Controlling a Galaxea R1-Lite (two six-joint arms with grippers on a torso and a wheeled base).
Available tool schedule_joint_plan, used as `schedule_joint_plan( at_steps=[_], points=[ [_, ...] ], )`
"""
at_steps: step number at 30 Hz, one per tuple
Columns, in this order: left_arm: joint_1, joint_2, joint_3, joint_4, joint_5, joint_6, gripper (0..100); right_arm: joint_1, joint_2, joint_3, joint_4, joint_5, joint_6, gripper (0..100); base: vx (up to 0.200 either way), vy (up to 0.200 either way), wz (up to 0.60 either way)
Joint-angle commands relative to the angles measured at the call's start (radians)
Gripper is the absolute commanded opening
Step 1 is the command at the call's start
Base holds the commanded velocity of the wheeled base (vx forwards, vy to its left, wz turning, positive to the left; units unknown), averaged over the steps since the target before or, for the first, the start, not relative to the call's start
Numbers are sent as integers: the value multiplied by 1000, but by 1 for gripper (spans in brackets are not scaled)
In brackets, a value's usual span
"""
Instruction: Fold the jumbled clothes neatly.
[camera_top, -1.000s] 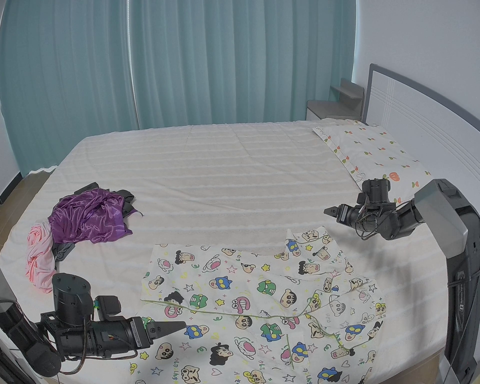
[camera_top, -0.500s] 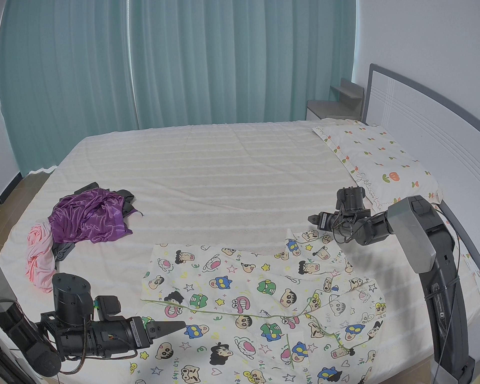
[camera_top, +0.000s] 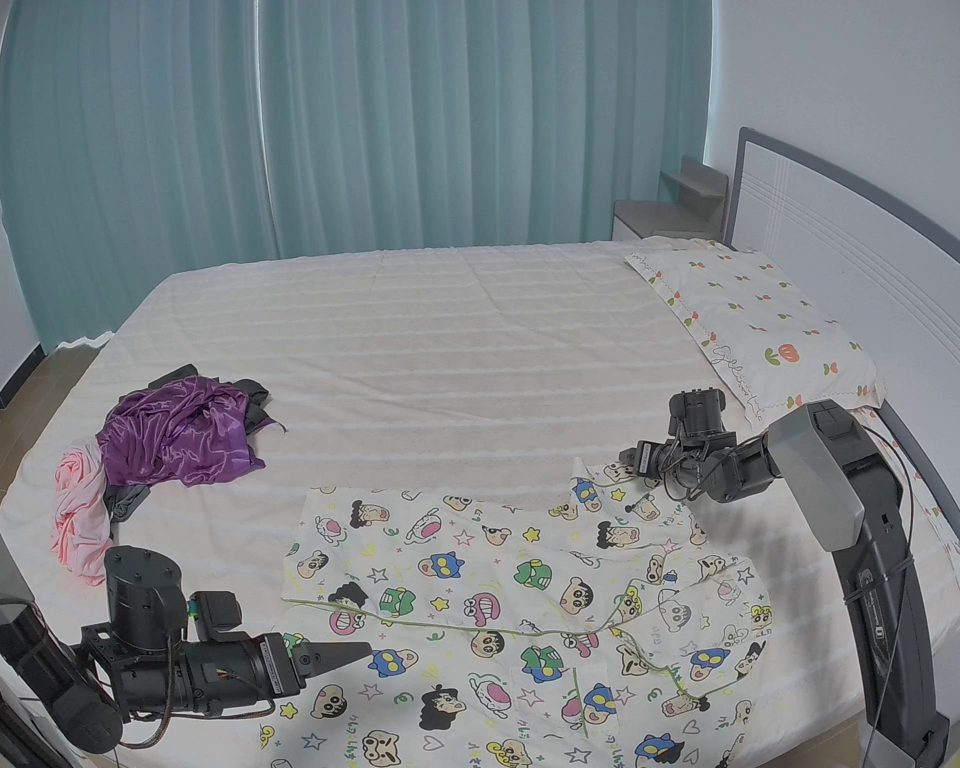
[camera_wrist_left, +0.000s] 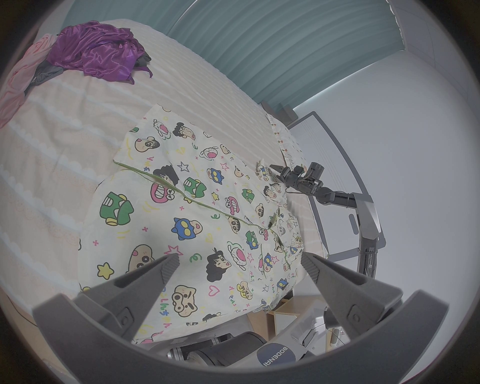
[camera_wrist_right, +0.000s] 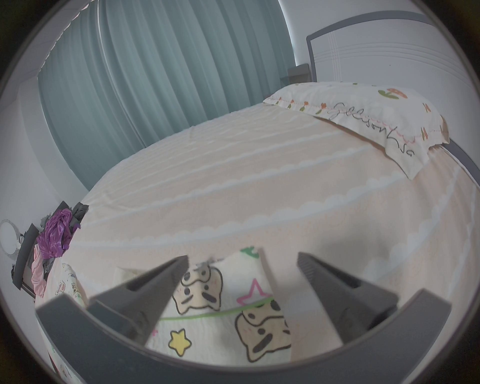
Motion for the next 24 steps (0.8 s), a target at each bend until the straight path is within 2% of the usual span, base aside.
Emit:
schedule_joint_plan(
  at_steps=[1,9,17,24],
  points=[
    [0,-1,16,-1,0,-2,100,3,-9,10,-3,3,1,0,0,0,0],
    [0,1,16,0,0,-2,100,-8,-7,-9,-15,3,15,0,0,0,0],
    [0,1,16,-1,0,-2,100,-24,3,-69,-98,-7,46,0,0,0,0],
    [0,-1,16,-1,0,-2,100,-33,63,-199,-104,-85,86,0,0,0,0]
  ],
)
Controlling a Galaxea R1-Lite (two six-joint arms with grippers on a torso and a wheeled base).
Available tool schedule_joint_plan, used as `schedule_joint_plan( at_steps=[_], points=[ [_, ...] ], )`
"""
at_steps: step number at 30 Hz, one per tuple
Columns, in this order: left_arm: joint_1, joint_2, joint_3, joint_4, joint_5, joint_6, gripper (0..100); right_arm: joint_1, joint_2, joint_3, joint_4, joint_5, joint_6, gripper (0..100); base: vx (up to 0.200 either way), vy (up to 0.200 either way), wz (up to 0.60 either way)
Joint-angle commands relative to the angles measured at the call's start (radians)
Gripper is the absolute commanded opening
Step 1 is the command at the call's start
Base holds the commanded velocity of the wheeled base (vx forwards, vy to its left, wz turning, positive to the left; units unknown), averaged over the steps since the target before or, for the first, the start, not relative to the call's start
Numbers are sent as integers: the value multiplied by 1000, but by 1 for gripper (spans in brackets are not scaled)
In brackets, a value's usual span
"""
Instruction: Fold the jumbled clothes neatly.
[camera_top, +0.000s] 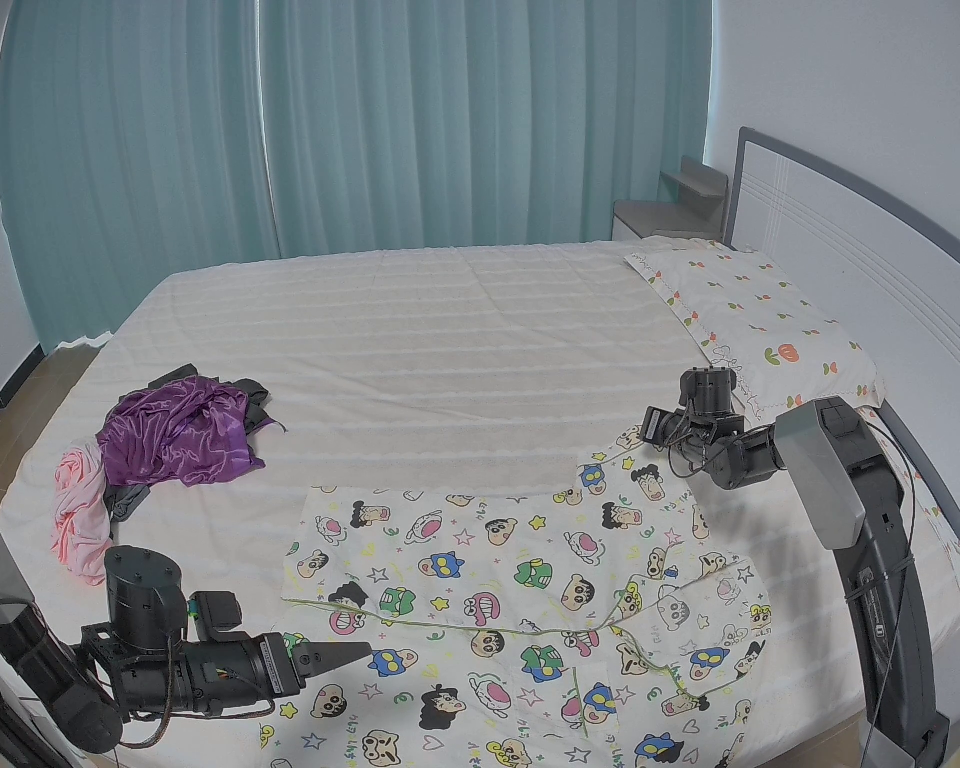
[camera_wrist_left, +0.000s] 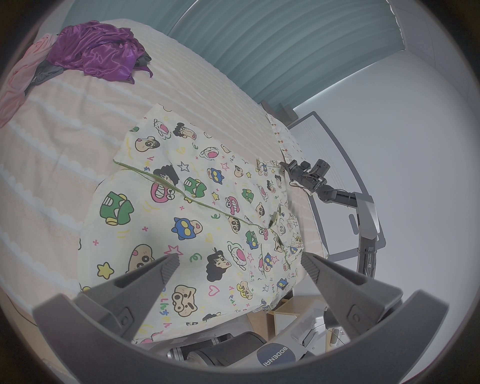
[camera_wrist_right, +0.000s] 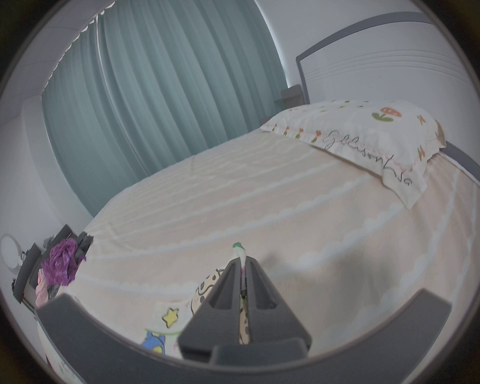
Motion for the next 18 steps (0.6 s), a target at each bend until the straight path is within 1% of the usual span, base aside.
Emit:
schedule_joint_plan(
  at_steps=[1,3,9,13,14,18],
  points=[
    [0,-1,16,0,0,0,100,-5,45,-69,-3,-32,24,0,0,0,0],
    [0,-1,18,0,0,0,100,-5,46,-69,-5,-34,38,0,0,0,0],
    [0,-1,16,0,0,0,100,-13,60,-69,-29,-37,40,0,0,0,0],
    [0,-1,16,0,0,0,100,-21,72,-69,-31,-60,43,0,0,0,0],
    [0,-1,16,-1,0,0,100,-21,72,-69,-31,-61,44,100,0,0,0],
    [0,-3,16,-1,0,0,100,-27,54,-69,-20,-63,60,100,0,0,0]
  ],
)
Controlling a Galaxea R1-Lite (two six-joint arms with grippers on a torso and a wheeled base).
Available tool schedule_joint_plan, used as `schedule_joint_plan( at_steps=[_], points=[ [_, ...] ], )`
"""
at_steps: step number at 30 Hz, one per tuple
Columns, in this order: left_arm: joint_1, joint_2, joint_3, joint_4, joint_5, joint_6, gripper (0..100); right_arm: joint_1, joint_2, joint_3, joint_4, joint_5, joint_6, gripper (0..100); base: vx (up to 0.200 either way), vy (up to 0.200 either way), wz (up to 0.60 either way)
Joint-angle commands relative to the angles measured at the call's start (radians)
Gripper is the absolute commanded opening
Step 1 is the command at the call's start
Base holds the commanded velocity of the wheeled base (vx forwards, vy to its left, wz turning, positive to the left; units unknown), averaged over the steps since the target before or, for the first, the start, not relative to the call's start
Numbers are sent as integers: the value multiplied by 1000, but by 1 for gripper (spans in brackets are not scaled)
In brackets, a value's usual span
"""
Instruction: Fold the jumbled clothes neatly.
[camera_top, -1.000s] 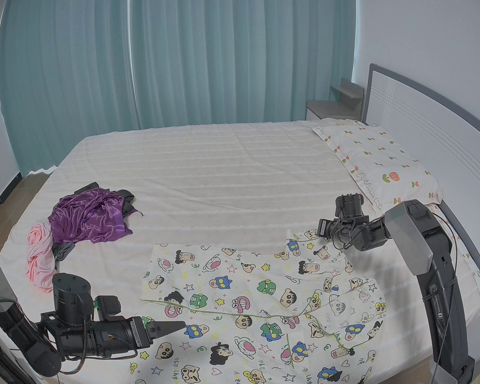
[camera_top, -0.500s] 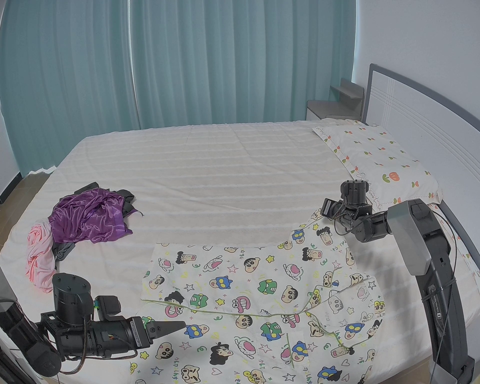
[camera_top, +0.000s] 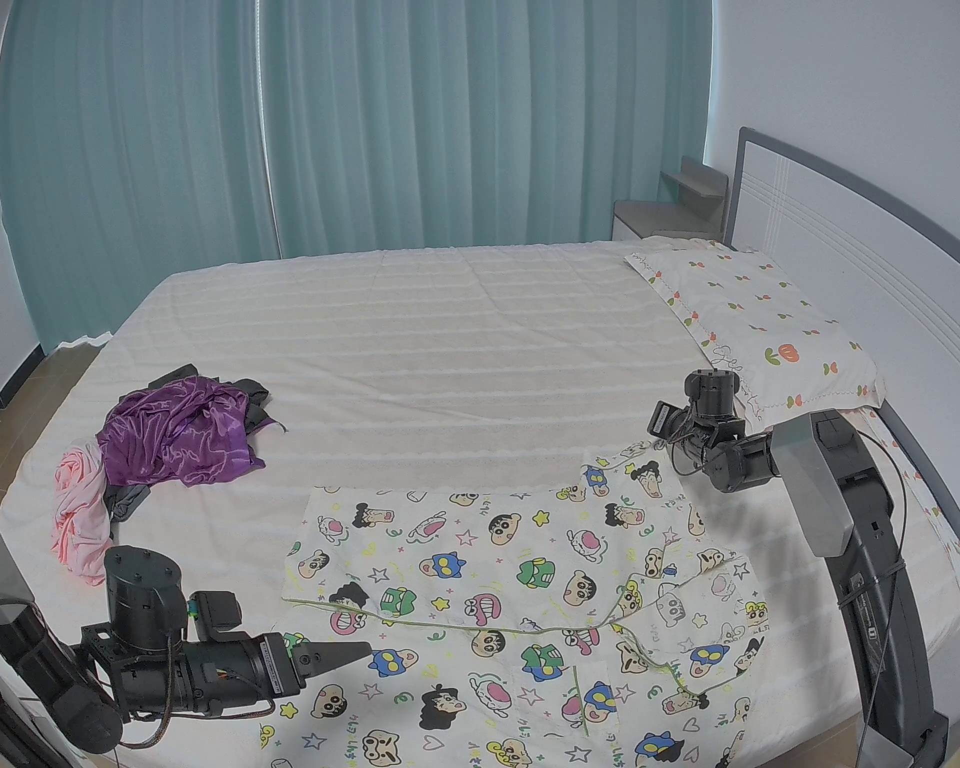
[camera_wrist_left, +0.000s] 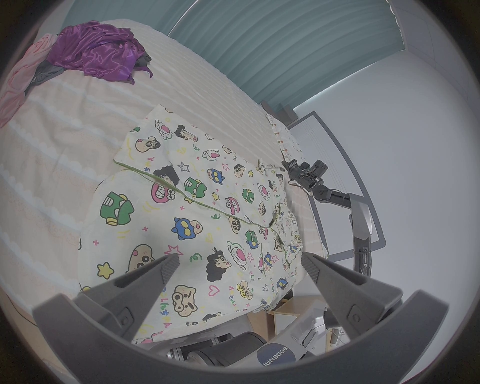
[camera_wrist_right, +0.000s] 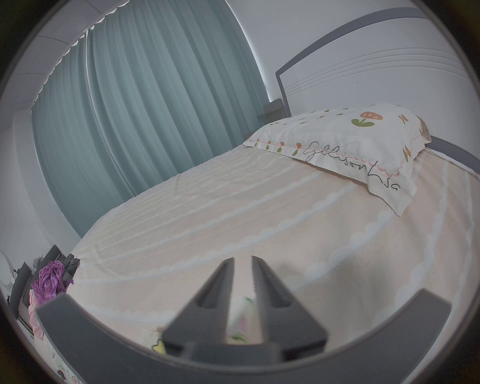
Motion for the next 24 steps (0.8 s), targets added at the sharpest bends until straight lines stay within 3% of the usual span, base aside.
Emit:
schedule_joint_plan(
  at_steps=[1,9,12,13,15,20,23,24],
  points=[
    [0,-2,16,-1,0,0,100,-4,-11,-1,4,0,7,100,0,0,0],
    [8,-10,13,-1,0,0,100,-9,-250,370,-23,81,-1,100,0,0,0],
    [37,-10,-5,-1,1,2,100,-9,-356,577,-112,109,5,100,0,0,0],
    [37,-10,-5,-1,1,2,100,-9,-356,577,-112,109,5,100,0,0,0],
    [90,-1,-74,-1,29,-12,100,-12,-479,803,-224,129,12,100,0,0,0],
    [172,64,-265,29,96,-100,100,-35,-692,1142,-367,222,12,100,0,0,0],
    [204,116,-337,54,96,-78,100,-44,-746,1229,-390,239,12,100,0,0,0],
    [235,185,-435,100,96,-29,100,-46,-789,1312,-408,242,13,100,0,0,0]
  ],
)
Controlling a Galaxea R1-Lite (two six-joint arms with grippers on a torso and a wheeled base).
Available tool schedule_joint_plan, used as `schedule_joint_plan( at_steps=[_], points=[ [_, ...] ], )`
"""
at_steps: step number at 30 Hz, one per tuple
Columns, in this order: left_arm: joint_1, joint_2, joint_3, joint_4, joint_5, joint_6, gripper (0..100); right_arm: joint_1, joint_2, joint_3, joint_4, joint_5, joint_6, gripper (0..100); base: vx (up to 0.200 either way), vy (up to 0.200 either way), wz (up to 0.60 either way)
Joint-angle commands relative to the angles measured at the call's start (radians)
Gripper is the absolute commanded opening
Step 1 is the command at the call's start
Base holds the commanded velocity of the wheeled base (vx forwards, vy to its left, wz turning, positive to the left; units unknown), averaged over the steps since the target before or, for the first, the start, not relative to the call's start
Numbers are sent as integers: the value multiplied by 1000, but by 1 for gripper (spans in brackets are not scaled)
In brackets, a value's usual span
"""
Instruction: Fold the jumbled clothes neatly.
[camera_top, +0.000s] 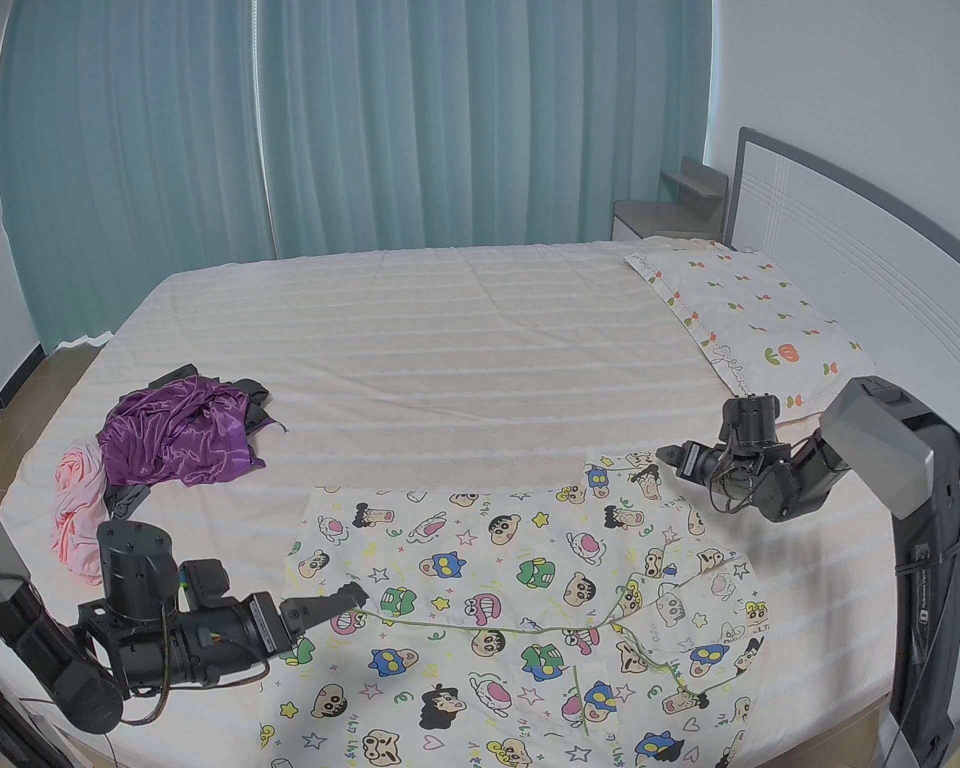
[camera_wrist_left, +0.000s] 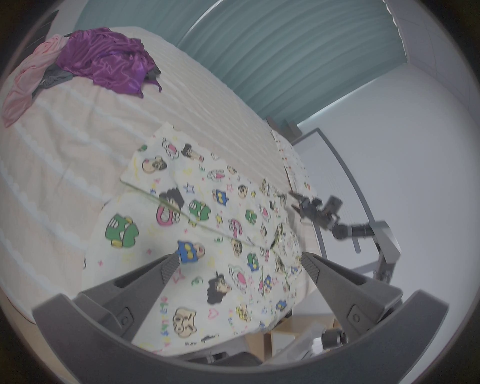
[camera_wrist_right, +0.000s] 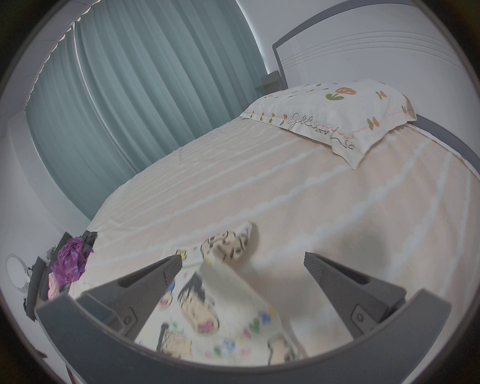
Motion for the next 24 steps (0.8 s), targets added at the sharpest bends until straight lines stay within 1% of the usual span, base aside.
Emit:
schedule_joint_plan(
  at_steps=[1,3,5,6,7,9,12,15,17,21,24],
  points=[
    [169,204,-380,108,51,35,100,-29,-405,536,-194,99,4,100,0,0,0],
    [195,258,-483,177,51,79,100,-34,-428,605,-220,100,4,100,0,0,0],
    [215,299,-593,255,51,87,100,-41,-440,665,-252,100,4,100,0,0,0],
    [216,302,-602,263,51,87,100,-41,-440,668,-255,100,4,100,0,0,0],
    [230,336,-699,358,51,90,100,-41,-446,714,-292,100,3,100,0,0,0],
    [238,394,-808,475,51,113,100,-41,-457,771,-346,100,4,100,0,0,0],
    [248,439,-863,515,51,168,100,-35,-461,823,-395,113,4,100,0,0,0],
    [261,460,-874,513,45,211,100,-37,-457,863,-418,136,4,100,0,0,0],
    [270,466,-878,516,40,214,100,-40,-455,875,-418,140,14,100,0,0,0],
    [287,500,-897,519,19,216,100,-40,-458,892,-419,140,73,100,0,0,0],
    [291,528,-911,516,9,217,100,-43,-455,893,-419,139,87,100,0,0,0]
  ],
)
